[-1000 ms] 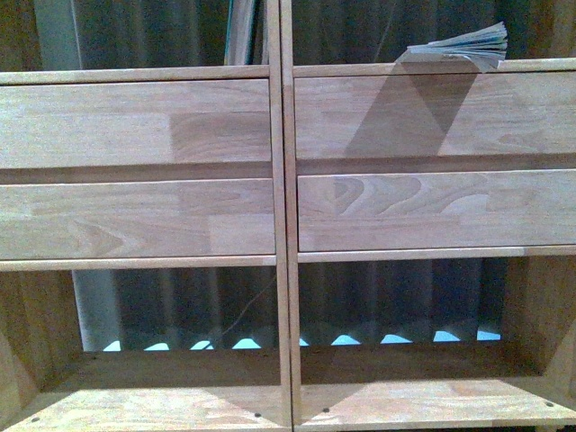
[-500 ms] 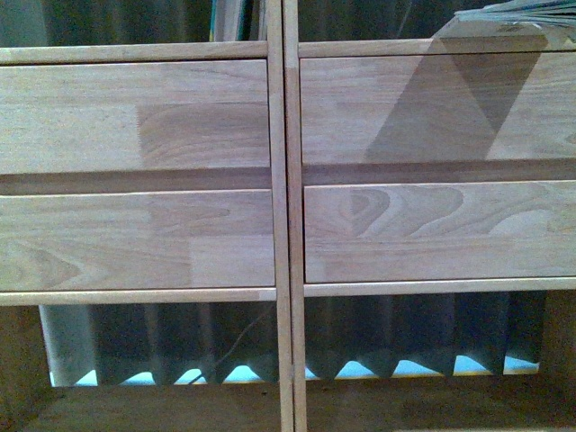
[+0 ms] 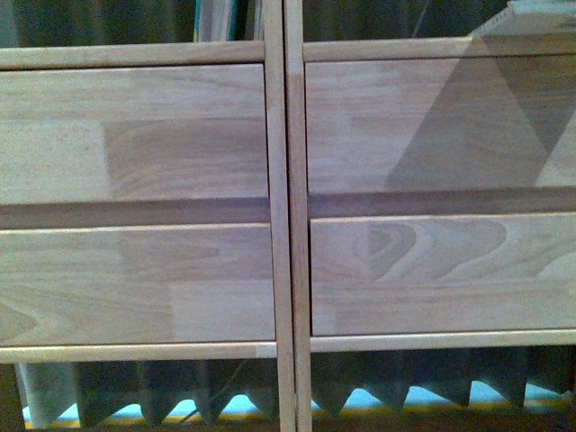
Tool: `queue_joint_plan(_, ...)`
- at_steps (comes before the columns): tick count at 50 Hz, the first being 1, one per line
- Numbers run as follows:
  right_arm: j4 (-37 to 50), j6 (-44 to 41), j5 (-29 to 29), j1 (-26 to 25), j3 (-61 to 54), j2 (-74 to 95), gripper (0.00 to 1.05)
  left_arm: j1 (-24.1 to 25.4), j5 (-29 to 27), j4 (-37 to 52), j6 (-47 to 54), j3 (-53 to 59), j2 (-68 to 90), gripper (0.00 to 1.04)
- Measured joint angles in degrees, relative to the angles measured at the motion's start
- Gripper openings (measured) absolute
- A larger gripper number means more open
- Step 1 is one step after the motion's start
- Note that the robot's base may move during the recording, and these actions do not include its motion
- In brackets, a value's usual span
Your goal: Organize books on shelf
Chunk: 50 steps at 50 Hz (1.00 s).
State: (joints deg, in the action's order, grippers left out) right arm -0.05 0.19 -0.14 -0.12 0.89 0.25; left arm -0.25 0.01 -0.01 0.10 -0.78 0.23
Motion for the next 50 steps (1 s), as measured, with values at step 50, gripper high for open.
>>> queue_joint_plan(50,16.98,37.29,-28.63,-10.73,21.05,42.64,0.98,0.00,-0.04,0.00,0.00,0.00,-0.02,0.97)
